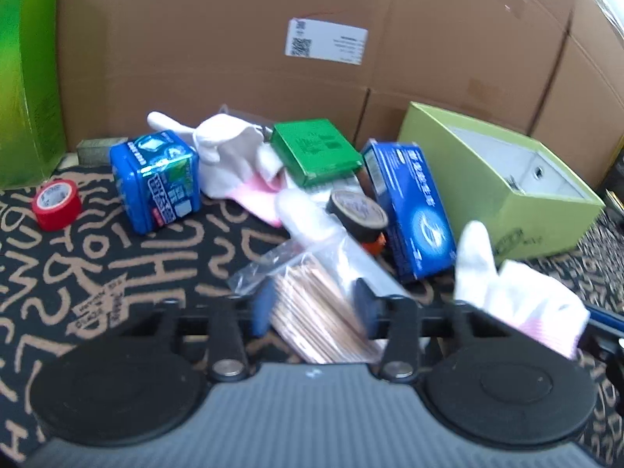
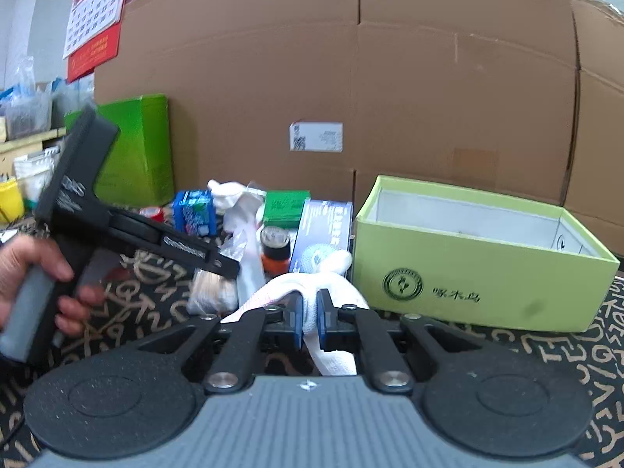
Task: Organize objects
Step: 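Grasp the cotton swab bag with the left tool while the right tool grasps the white glove, then drop the swab bag and glove into the shoebox, open both tools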
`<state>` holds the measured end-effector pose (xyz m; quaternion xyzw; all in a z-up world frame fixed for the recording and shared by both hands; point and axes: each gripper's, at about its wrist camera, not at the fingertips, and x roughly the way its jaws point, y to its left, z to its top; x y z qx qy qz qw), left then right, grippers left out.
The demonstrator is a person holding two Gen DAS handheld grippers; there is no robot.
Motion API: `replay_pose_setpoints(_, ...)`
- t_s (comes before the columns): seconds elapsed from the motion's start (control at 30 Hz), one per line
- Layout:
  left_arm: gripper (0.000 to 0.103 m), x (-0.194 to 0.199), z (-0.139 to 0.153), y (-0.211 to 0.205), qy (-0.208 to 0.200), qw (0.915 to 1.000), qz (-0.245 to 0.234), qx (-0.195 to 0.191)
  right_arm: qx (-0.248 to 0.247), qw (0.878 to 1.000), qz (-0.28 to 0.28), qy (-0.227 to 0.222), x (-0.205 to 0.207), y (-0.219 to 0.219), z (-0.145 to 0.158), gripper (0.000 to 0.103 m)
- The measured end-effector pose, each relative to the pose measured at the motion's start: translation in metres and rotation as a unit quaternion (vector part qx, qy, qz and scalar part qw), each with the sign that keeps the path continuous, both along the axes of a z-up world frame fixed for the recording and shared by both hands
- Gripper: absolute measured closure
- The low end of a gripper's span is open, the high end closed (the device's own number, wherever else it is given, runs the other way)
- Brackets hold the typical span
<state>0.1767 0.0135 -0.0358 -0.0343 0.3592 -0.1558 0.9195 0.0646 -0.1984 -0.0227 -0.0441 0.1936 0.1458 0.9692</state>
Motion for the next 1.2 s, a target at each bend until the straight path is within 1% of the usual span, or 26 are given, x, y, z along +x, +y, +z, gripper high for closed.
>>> replay_pose_setpoints(0.07,0.070,-0.009,0.002,0.006,0.006,0.9999,-0.009,-0.006,-0.001,1.000,0.001,0.008,-0.001,0.000,-0.005,0.094)
replay_pose_setpoints(0.17,0.068,-0.025,0.004,0.013,0.014,0.9997,-0.013,-0.017,0.003,1.000,-0.002,0.013,-0.001,-0.001,-0.010,0.094)
replay_pose_setpoints(0.2,0.061,-0.029,0.005,0.014,0.014,0.9997,-0.014,-0.018,0.004,1.000,-0.002,0.014,0.000,-0.001,-0.010,0.093)
replay_pose_setpoints(0.23,0.050,-0.033,0.005,0.013,0.013,0.9996,-0.017,-0.018,0.005,1.000,-0.002,0.015,0.001,-0.001,-0.011,0.093)
replay_pose_setpoints(0.27,0.044,-0.037,0.005,0.011,0.010,0.9996,-0.022,-0.015,0.005,1.000,-0.002,0.016,0.002,-0.001,-0.011,0.092)
replay_pose_setpoints(0.3,0.035,-0.040,0.005,0.008,0.007,0.9996,-0.026,-0.009,0.003,1.000,-0.004,0.018,0.003,0.000,-0.012,0.091)
replay_pose_setpoints(0.4,0.034,-0.039,0.000,-0.001,0.003,0.9995,-0.028,0.015,-0.006,1.000,-0.005,0.018,0.005,0.001,-0.014,0.080)
replay_pose_setpoints(0.43,0.036,-0.038,-0.002,-0.002,0.007,0.9994,-0.029,0.017,-0.008,1.000,-0.005,0.019,0.006,0.002,-0.014,0.076)
replay_pose_setpoints(0.47,0.039,-0.037,-0.004,-0.003,0.011,0.9994,-0.029,0.017,-0.010,1.000,-0.006,0.018,0.006,0.002,-0.015,0.075)
replay_pose_setpoints(0.5,0.044,-0.037,-0.004,-0.003,0.008,0.9993,-0.029,0.019,-0.010,1.000,-0.007,0.018,0.007,0.002,-0.015,0.074)
replay_pose_setpoints(0.53,0.052,-0.037,-0.004,-0.003,0.007,0.9993,-0.030,0.023,-0.009,1.000,-0.007,0.020,0.008,0.001,-0.016,0.074)
replay_pose_setpoints(0.57,0.054,-0.037,-0.003,-0.002,0.007,0.9992,-0.031,0.023,-0.006,1.000,-0.007,0.023,0.010,0.000,-0.016,0.074)
replay_pose_setpoints(0.6,0.060,-0.037,-0.003,-0.001,0.009,0.9992,-0.033,0.019,0.000,1.000,-0.007,0.027,0.011,-0.001,-0.016,0.075)
replay_pose_setpoints(0.63,0.065,-0.036,-0.003,-0.001,0.011,0.9992,-0.034,0.015,0.004,1.000,-0.009,0.029,0.012,-0.002,-0.015,0.082)
replay_pose_setpoints(0.67,0.068,-0.036,-0.002,0.000,0.012,0.9993,-0.033,0.013,0.009,0.999,-0.011,0.030,0.013,-0.004,-0.015,0.089)
replay_pose_setpoints(0.73,0.074,-0.038,-0.001,0.000,0.014,0.9994,-0.032,0.007,0.022,0.999,-0.013,0.028,0.011,-0.007,-0.012,0.092)
replay_pose_setpoints(0.83,0.076,-0.041,0.005,0.000,0.013,0.9991,-0.039,-0.007,0.037,0.999,-0.012,0.021,0.007,-0.012,-0.005,0.093)
replay_pose_setpoints(0.9,0.077,-0.044,0.014,-0.004,0.003,0.9989,-0.045,-0.012,0.038,0.999,-0.017,0.008,0.002,-0.017,0.003,0.094)
replay_pose_setpoints(1.03,0.077,-0.047,0.040,-0.016,-0.027,0.9967,-0.070,-0.031,0.052,0.998,-0.025,-0.021,-0.005,-0.032,0.024,0.094)
replay_pose_setpoints(1.2,0.077,-0.041,0.078,-0.047,-0.070,0.9901,-0.112,-0.047,0.038,0.995,-0.064,-0.072,-0.008,-0.055,0.053,0.094)
